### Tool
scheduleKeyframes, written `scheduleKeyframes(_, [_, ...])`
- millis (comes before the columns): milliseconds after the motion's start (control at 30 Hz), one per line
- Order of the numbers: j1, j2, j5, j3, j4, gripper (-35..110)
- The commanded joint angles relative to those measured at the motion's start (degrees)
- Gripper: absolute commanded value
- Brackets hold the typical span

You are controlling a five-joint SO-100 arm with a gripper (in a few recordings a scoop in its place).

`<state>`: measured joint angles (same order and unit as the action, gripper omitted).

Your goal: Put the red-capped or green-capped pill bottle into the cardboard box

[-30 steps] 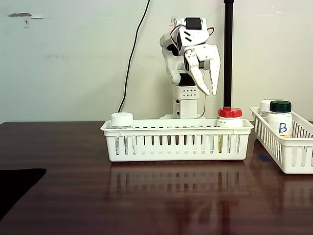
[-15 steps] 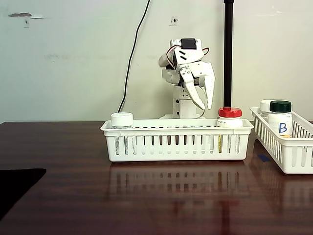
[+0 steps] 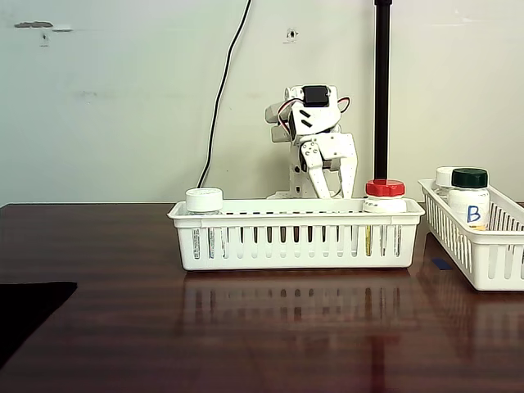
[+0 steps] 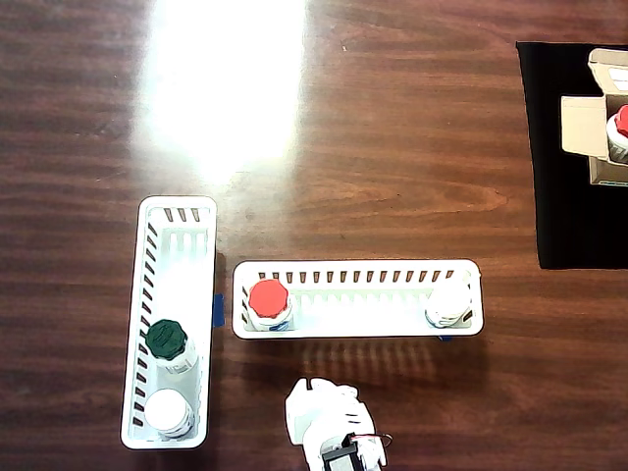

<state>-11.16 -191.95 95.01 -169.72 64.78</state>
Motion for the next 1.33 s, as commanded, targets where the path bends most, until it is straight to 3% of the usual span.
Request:
scheduleKeyframes(0, [-6.15, -4.92, -2.55, 0.09, 0.70, 2])
scheduleKeyframes(333, [-14.94, -4.83, -30.85, 0.09, 0.70, 2])
scheduleKeyframes(500, [-14.77, -4.83, -38.85, 0.09, 0.70, 2])
scheduleKeyframes(833, [-14.77, -4.83, -47.11, 0.09, 0.70, 2])
scheduleKeyframes(1300, [-14.77, -4.83, -50.54, 0.09, 0.70, 2])
